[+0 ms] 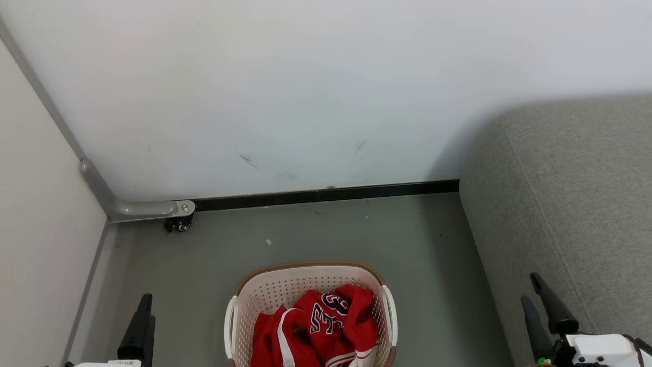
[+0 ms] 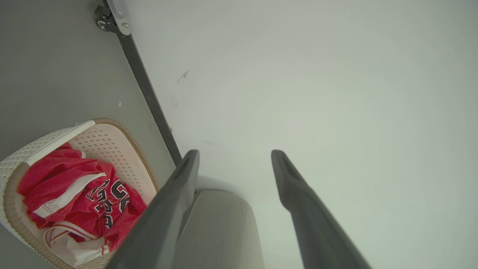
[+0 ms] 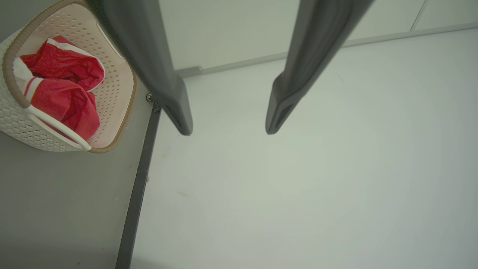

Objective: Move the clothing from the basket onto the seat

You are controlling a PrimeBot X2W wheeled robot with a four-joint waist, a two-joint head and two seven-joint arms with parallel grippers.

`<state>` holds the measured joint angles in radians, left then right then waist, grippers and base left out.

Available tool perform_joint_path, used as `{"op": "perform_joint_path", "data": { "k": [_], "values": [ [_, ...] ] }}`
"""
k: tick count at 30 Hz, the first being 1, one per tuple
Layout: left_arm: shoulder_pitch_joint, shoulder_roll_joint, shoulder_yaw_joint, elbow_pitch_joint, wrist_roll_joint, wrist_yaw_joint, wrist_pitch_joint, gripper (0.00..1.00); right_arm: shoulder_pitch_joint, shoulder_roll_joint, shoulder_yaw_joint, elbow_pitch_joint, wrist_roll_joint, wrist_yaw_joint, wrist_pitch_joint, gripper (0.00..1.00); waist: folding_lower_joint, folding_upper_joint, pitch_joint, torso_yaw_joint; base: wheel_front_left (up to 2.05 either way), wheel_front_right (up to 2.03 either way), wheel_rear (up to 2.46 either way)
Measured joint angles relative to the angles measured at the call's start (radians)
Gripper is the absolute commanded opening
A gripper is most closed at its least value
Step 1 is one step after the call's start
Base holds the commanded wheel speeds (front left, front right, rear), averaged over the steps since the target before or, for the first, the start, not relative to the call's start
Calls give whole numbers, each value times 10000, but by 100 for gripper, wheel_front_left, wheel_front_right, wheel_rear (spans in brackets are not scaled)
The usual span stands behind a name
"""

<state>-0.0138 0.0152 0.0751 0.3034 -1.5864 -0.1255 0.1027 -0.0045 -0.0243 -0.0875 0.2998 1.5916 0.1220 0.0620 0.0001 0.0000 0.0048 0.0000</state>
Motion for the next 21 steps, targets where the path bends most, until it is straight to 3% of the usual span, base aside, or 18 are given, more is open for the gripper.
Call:
{"op": "perform_joint_path", "data": {
  "k": [10,21],
  "values": [
    [-52,343,-278,-372,763,0,-290,100,-31,-167,265,-6,-1083,0,-284,100,6,0,9,-1,0,0,0],
    [-167,823,-836,-667,1672,-2,-874,100,-136,-201,364,-4,-2694,0,-594,100,68,0,-10,22,0,0,0]
  ]
}}
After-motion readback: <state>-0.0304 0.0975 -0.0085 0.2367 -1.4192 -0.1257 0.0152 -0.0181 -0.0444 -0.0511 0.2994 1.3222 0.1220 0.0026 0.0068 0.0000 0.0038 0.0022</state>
